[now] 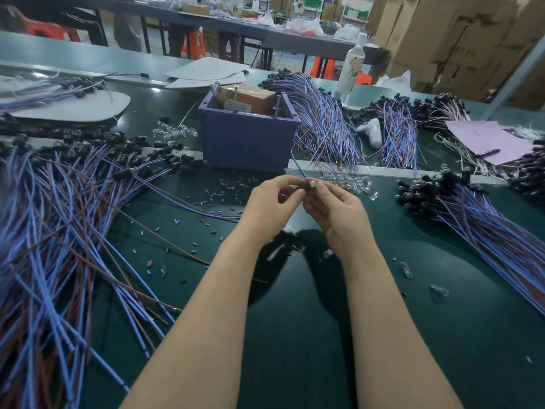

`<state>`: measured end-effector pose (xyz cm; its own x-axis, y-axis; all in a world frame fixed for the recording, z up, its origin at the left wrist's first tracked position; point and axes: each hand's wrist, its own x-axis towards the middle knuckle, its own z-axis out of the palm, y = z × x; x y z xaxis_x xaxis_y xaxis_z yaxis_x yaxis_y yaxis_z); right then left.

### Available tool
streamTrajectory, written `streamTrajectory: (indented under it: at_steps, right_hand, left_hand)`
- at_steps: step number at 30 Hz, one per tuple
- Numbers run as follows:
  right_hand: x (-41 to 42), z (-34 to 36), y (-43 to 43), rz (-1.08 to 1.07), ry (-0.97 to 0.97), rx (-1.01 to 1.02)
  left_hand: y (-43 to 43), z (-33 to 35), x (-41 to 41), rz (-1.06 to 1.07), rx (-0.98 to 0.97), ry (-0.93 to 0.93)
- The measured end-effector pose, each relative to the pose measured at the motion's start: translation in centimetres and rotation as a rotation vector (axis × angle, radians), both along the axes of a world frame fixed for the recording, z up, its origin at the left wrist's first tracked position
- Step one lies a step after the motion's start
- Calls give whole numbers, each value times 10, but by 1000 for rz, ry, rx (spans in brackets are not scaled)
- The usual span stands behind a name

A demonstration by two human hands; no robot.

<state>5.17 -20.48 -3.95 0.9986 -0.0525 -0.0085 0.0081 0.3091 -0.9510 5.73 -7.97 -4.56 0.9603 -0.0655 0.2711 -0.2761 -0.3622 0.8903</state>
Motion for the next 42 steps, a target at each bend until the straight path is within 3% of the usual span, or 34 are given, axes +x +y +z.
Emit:
streamTrajectory:
  at_steps: [7, 14, 16, 18, 20, 22, 25, 29, 32, 34, 37, 42]
  right_hand:
    - [1, -3, 4, -81, -52, -153]
    - [2, -2, 11, 17, 47, 142]
    - [2, -4, 14, -67, -22, -37]
    - [1, -6, 16, -223, -167, -458]
    - [1, -9, 19, -314, -257, -666]
    - [1, -7, 18, -284, -227, -575]
    - [1, -5, 17, -141, -146, -228]
    - [3, -5, 23, -162, -221, -392]
    - [7, 1, 1, -334, -103, -209]
    - [7, 1, -15, -398, -43, -176]
    - [2, -5, 2, -335, -106, -599]
    - [1, -9, 27, -165, -109, -1156]
  left_hand:
    - [-1, -3, 1, -7, 2, -10]
    - [8, -2, 3, -44, -58, 1]
    - [7, -2, 4, -20, -36, 4]
    - [5, -2, 4, 31, 36, -24]
    - [4, 0, 5, 70, 94, -51]
    - [5, 3, 3, 47, 109, -57]
    - [15, 9, 1, -66, 52, -9]
    - [25, 17, -2, -80, 80, 39]
    - [42, 20, -5, -78, 194, 74]
    - [51, 26, -7, -40, 48, 41]
    - [51, 36, -4, 180, -251, -82]
    - [49, 29, 0, 295, -337, -52]
